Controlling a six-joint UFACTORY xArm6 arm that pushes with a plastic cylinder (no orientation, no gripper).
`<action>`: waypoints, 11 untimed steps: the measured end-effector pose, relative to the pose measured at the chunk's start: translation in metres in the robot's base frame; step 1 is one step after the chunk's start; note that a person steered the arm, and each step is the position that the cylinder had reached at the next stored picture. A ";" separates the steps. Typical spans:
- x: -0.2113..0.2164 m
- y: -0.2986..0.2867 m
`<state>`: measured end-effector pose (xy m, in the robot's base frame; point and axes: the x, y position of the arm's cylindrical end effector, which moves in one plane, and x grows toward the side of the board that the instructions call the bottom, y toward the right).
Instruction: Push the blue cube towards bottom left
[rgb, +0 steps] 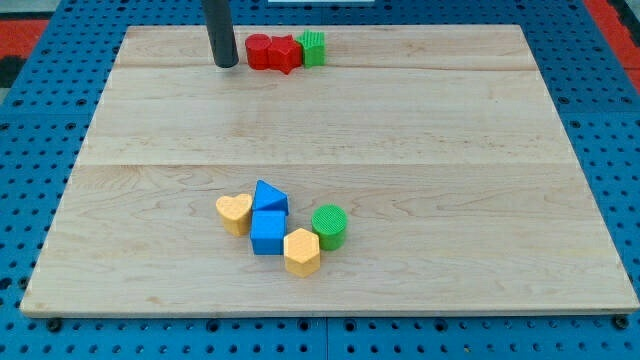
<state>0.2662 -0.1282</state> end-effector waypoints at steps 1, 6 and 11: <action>0.000 0.001; 0.061 0.120; 0.291 0.246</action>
<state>0.5572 0.1180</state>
